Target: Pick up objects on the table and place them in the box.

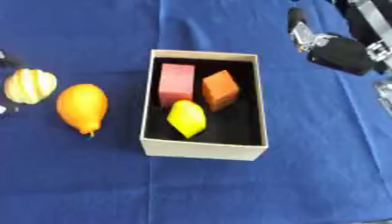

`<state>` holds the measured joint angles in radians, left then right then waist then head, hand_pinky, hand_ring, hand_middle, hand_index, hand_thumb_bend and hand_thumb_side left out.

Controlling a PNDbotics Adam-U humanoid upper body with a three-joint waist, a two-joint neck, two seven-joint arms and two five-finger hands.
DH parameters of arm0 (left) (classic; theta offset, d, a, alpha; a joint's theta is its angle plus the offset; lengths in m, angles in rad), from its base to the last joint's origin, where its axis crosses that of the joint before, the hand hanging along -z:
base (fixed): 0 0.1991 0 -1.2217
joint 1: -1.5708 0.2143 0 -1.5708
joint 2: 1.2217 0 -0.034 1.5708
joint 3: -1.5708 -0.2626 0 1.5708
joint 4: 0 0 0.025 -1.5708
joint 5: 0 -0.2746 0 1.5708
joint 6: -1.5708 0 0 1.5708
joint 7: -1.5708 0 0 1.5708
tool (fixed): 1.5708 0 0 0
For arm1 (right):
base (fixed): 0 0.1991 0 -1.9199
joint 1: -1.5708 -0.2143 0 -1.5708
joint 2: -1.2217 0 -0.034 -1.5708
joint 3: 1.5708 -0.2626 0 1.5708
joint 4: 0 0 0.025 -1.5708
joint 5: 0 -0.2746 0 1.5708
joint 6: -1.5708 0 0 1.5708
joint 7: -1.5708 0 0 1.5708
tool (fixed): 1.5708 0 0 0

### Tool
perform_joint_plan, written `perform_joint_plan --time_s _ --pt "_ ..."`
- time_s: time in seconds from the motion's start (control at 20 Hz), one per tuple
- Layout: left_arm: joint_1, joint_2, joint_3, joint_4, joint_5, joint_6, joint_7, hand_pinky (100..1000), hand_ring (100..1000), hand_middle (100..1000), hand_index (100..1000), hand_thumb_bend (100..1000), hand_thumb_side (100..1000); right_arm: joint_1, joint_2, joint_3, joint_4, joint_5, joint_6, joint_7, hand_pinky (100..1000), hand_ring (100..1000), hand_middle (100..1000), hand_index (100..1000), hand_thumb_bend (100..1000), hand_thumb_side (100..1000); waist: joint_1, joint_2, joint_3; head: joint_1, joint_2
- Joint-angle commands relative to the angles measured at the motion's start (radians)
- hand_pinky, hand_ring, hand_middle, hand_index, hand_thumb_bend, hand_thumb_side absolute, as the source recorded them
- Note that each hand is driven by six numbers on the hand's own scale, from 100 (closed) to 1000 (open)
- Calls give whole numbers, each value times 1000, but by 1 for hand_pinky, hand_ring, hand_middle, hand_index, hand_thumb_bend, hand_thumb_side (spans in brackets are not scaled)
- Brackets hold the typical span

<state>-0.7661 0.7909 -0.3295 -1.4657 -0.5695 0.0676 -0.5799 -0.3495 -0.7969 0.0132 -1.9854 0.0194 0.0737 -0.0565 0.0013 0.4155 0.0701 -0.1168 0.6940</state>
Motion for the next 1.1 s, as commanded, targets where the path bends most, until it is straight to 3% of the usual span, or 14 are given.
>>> perform_joint_plan --time_s 0.05,0.5,0.8,0.95,1.0,1.1 --pt "-21 16 4 7 -40 4 11 860 826 759 854 508 123 -2 -17 -9 -15 -8 5 1 972 891 708 817 100 433 2 -20 1 5 -3" --pt "-35 -27 8 86 -66 8 37 846 808 735 784 414 133 4 -8 -8 -15 -17 8 6 973 891 708 817 100 433 -1 -24 0 14 -5" --pt "-40 -43 12 107 -70 5 71 809 757 663 661 205 100 9 -3 -9 -15 -21 8 9 974 892 709 816 100 429 -3 -25 -1 15 -4" --pt "-39 -45 13 103 -65 4 84 796 735 634 572 167 100 12 -1 -9 -15 -22 7 12 976 894 710 815 100 414 -3 -26 -2 16 -2" --pt "-38 -45 16 97 -62 4 88 794 730 629 562 207 100 13 0 -9 -15 -22 6 13 976 894 711 815 100 426 -4 -26 -2 16 -1" --pt "-36 -41 25 67 -53 1 99 789 720 620 542 202 100 16 0 -10 -15 -23 5 14 977 894 711 813 100 429 -5 -27 -1 15 1"
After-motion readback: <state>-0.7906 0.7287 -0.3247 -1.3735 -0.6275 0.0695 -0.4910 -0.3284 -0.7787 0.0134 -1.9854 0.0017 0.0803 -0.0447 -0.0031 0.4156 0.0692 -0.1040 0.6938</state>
